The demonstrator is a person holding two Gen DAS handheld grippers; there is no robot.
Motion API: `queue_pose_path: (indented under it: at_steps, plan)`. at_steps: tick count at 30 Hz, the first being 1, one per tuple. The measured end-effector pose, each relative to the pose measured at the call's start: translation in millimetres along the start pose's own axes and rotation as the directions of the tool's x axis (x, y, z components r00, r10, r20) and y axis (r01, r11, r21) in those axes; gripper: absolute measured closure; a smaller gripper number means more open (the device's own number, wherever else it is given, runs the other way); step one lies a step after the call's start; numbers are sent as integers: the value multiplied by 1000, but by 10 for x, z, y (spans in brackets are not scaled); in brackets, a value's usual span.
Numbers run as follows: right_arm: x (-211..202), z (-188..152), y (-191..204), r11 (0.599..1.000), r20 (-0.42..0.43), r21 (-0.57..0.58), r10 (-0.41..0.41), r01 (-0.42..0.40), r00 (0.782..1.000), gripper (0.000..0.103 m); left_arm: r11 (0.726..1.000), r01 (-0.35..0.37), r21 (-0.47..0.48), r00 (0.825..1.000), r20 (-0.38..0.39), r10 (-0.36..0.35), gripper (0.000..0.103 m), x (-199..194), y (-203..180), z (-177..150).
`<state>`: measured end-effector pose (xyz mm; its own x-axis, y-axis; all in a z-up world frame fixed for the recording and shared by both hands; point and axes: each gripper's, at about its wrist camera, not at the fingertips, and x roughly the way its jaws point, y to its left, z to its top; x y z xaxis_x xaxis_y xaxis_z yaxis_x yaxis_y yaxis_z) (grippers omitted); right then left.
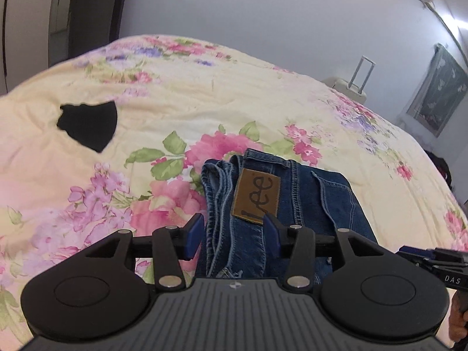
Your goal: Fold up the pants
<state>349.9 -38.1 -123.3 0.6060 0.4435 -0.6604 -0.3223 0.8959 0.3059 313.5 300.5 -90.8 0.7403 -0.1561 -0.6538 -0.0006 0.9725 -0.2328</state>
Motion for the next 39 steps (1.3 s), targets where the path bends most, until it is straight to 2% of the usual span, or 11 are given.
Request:
queue_pose_path:
  at_steps: [2, 4, 10, 14, 17, 24, 27, 29, 33, 35, 39]
  plan:
    - [-95, -78, 166, 998, 15, -68, -10, 11, 1000, 70, 996, -28, 87, 999, 20, 26, 52, -21, -208, -105]
    - [-141, -174, 288, 993, 16, -113, -15, 17, 1000, 73, 989, -54, 140, 998, 16, 53, 64, 2, -316, -209]
    - [-22, -471, 391, 985, -39, -166, -56, 49, 998, 79, 984, -117, 131, 990, -65, 127, 76, 284, -164, -436]
    - [143, -577, 394, 974, -97, -218, -86, 63, 992, 78, 992, -108, 69, 986, -119, 116, 75, 461, 2, -535]
    - [283, -634, 332, 978, -127, -202, -78, 51, 989, 76, 995, -96, 21, 987, -130, 98, 69, 501, 83, -563]
    - [331, -576, 333, 976, -172, -213, -76, 38, 982, 75, 989, -143, 38, 980, -134, 146, 68, 369, -50, -429]
    - [217, -409, 344, 982, -206, -189, -64, 24, 976, 65, 980, -168, 109, 980, -85, 178, 68, 103, -174, -283]
    - [34, -311, 346, 986, -184, -163, -51, 21, 982, 43, 973, -180, 146, 981, -45, 189, 66, -143, -253, -151]
    - [-453, -102, 459, 984, -114, -176, -35, 15, 993, 38, 940, -239, 244, 971, 68, 229, 52, -728, -459, 146]
    - [-721, -11, 569, 979, -63, -200, -47, 33, 997, 32, 916, -289, 278, 955, 157, 253, 42, -1070, -593, 258]
    - [-1342, 136, 825, 972, 80, -229, -29, 46, 996, 24, 878, -383, 287, 901, 325, 287, 22, -1713, -916, 334]
